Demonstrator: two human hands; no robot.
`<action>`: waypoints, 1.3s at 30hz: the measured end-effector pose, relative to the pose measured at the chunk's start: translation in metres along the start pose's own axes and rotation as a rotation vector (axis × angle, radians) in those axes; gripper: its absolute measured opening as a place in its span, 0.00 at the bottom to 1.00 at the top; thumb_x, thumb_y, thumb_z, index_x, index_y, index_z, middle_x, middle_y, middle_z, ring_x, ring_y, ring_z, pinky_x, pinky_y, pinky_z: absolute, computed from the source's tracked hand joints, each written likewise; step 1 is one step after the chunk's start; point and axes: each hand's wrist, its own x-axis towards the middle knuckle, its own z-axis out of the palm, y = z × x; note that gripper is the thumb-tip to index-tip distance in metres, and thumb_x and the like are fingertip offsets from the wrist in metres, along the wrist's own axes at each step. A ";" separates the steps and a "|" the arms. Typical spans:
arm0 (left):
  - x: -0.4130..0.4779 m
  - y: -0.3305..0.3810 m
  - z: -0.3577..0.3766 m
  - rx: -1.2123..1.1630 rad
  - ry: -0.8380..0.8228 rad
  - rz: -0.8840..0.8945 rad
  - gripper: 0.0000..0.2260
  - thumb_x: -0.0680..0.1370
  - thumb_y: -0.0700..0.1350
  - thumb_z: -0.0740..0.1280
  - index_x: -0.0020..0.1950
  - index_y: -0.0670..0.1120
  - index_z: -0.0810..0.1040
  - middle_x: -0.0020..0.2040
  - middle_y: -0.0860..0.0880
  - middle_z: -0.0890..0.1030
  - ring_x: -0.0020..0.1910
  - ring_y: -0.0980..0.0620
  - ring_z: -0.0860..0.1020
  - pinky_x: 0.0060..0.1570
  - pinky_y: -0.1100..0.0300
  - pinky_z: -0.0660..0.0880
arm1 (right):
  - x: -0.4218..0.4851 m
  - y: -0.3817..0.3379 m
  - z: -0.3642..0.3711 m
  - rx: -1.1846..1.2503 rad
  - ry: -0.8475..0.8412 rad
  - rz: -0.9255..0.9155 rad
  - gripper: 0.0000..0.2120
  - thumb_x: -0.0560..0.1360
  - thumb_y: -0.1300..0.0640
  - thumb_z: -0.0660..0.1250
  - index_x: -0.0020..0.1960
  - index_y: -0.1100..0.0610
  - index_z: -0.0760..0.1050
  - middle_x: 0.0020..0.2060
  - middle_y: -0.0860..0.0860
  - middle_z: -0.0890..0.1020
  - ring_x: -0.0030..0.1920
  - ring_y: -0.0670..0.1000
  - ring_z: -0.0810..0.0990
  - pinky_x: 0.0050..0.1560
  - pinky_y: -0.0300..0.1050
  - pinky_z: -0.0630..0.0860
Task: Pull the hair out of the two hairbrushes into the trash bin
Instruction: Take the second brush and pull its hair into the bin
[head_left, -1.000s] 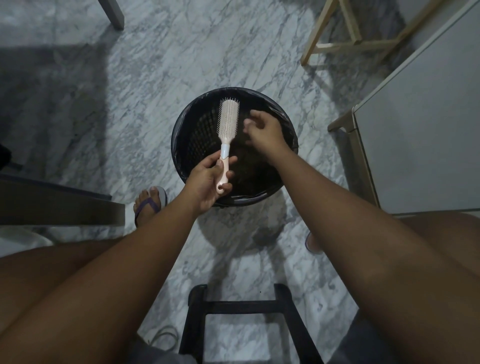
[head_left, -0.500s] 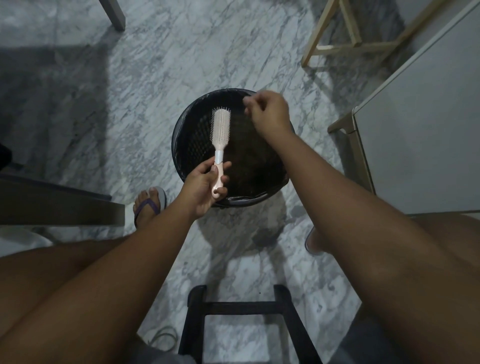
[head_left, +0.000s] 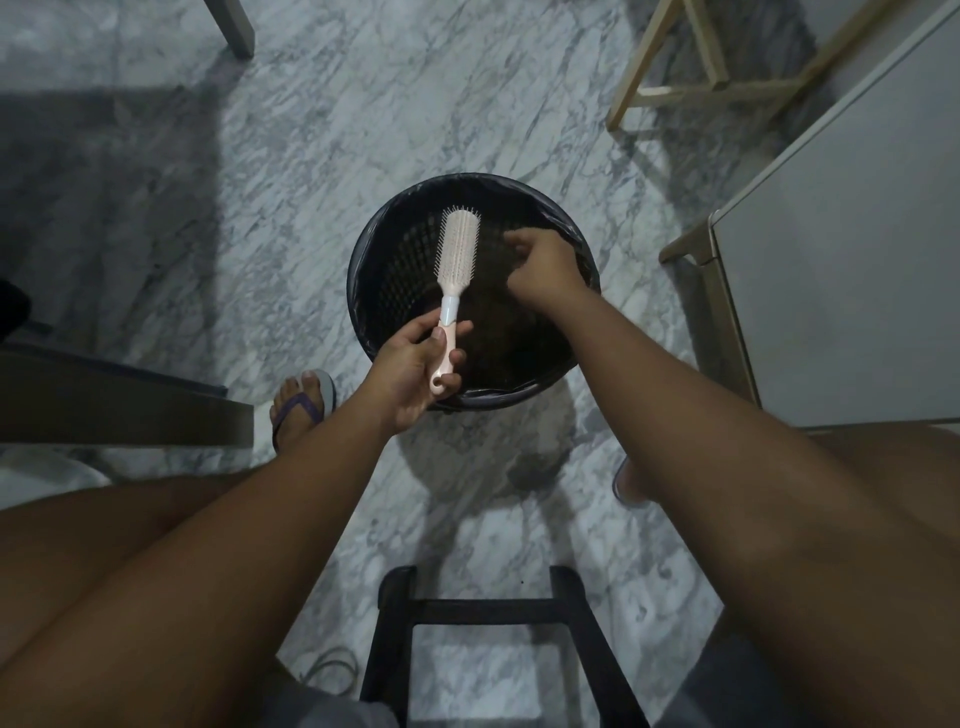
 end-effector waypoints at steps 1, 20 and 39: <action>-0.001 0.000 0.001 0.010 -0.006 -0.002 0.14 0.83 0.37 0.58 0.69 0.44 0.72 0.59 0.43 0.81 0.36 0.53 0.74 0.26 0.64 0.63 | 0.000 -0.003 0.002 0.064 -0.005 -0.013 0.28 0.72 0.64 0.68 0.72 0.57 0.71 0.66 0.54 0.78 0.66 0.50 0.77 0.66 0.41 0.73; -0.002 -0.002 -0.008 -0.011 0.025 0.035 0.16 0.83 0.37 0.58 0.70 0.43 0.71 0.58 0.43 0.81 0.35 0.52 0.74 0.24 0.64 0.64 | 0.012 -0.026 -0.019 0.138 0.206 -0.140 0.08 0.78 0.58 0.67 0.40 0.56 0.80 0.36 0.52 0.85 0.35 0.47 0.83 0.42 0.43 0.81; -0.003 -0.012 0.024 -0.052 -0.009 -0.055 0.17 0.83 0.36 0.57 0.72 0.42 0.69 0.58 0.43 0.81 0.37 0.51 0.75 0.26 0.63 0.66 | 0.014 -0.031 0.017 -0.379 0.113 -0.181 0.07 0.78 0.56 0.66 0.47 0.59 0.80 0.41 0.53 0.82 0.42 0.53 0.79 0.41 0.43 0.71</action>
